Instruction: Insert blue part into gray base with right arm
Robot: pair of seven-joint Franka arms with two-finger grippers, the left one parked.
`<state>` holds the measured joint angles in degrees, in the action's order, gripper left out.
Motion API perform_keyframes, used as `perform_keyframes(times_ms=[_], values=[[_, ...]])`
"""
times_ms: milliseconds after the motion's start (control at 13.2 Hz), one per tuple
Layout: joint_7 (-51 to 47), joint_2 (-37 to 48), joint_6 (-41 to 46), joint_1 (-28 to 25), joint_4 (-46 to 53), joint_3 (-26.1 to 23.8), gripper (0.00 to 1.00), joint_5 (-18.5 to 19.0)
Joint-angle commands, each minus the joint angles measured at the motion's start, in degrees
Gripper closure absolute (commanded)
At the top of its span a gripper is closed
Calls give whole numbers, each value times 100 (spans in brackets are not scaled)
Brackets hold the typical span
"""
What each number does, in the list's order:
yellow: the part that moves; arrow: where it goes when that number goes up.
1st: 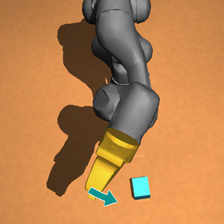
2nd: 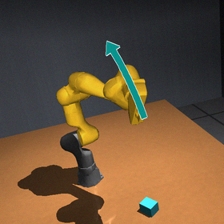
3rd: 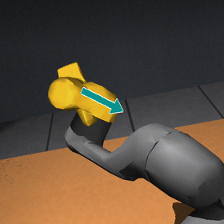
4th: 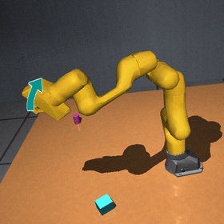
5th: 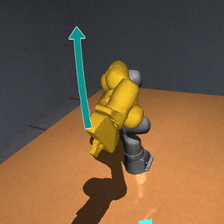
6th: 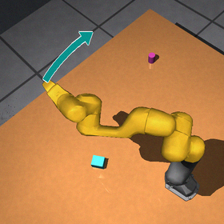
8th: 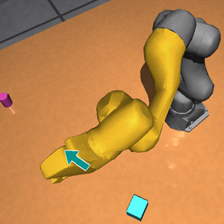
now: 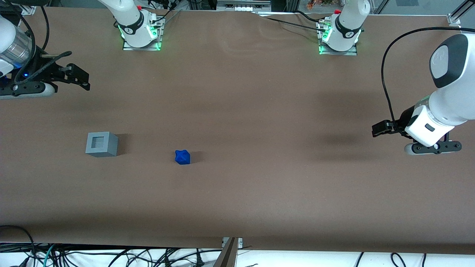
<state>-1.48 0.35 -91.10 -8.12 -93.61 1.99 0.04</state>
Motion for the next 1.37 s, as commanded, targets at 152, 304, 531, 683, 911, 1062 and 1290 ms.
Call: perform_keyframes(times_ms=[152, 304, 531, 683, 911, 1062, 1290], values=[[-2, 0, 93, 39, 80, -58, 1, 66], [33, -26, 93, 39, 97, -50, 1, 75], [-19, -9, 84, 47, 124, -41, 1, 101], [-46, -9, 110, 47, 98, -50, 1, 128], [-63, -44, 137, 47, 106, -41, 1, 101], [-55, -18, 137, 56, 115, -23, 1, 101], [-54, 0, 119, 56, 115, -32, 1, 119]])
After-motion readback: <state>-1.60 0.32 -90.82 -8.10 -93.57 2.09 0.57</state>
